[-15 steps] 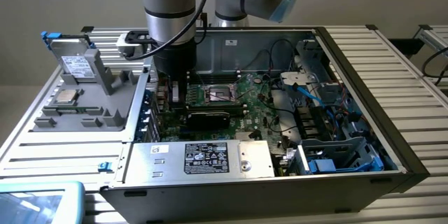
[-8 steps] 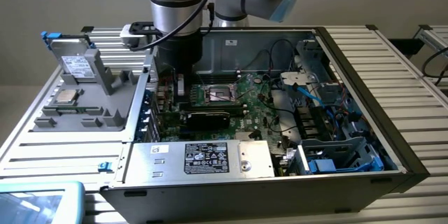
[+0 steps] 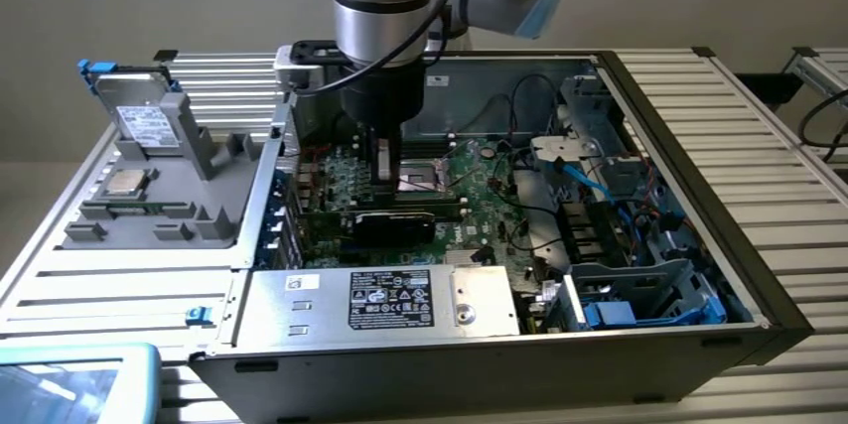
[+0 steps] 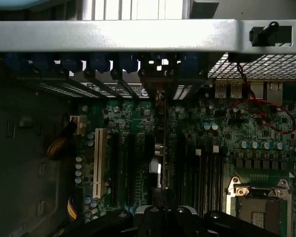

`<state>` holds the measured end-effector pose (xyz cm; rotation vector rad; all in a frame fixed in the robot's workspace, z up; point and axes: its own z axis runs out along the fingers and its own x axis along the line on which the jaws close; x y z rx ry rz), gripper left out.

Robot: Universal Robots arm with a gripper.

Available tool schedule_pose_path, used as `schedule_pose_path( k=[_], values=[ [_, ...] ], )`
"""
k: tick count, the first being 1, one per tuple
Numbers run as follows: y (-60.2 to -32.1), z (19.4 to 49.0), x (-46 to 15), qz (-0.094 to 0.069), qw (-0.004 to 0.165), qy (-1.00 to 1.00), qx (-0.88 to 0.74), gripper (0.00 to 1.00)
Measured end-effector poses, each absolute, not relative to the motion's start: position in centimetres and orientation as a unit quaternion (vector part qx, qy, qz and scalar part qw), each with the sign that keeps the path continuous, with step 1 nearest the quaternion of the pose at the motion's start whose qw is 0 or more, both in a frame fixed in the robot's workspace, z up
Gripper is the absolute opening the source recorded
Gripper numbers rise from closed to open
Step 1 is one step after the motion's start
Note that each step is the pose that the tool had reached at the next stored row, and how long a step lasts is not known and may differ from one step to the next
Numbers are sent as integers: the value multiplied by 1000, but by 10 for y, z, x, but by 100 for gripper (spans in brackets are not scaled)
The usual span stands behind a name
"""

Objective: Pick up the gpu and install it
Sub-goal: 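Press down on the gpu until it lock into place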

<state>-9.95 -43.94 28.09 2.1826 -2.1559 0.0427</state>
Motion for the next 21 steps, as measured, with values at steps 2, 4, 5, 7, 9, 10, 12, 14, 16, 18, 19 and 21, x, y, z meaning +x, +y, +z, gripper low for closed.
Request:
schedule_pose_path(
  k=[2,4,5,7,9,10,12,14,16,18,19,21],
  values=[
    [-439,281,-90,14,37,-702,711,12],
    [-439,281,-81,14,37,-702,711,12],
    [-439,281,-78,14,37,-702,711,12],
    [-439,281,-77,13,37,-702,711,12],
    [-440,281,-76,13,37,-702,711,12],
    [-440,281,-74,13,37,-702,711,12],
    [-440,281,-70,13,37,-702,711,12],
    [-440,281,-70,13,37,-702,711,12],
    [-441,278,-70,13,37,-702,711,12],
    [-442,275,-70,13,37,-702,711,12],
    [-442,275,-70,13,37,-702,711,12],
    [-442,275,-70,13,37,-702,711,12]
  ],
)
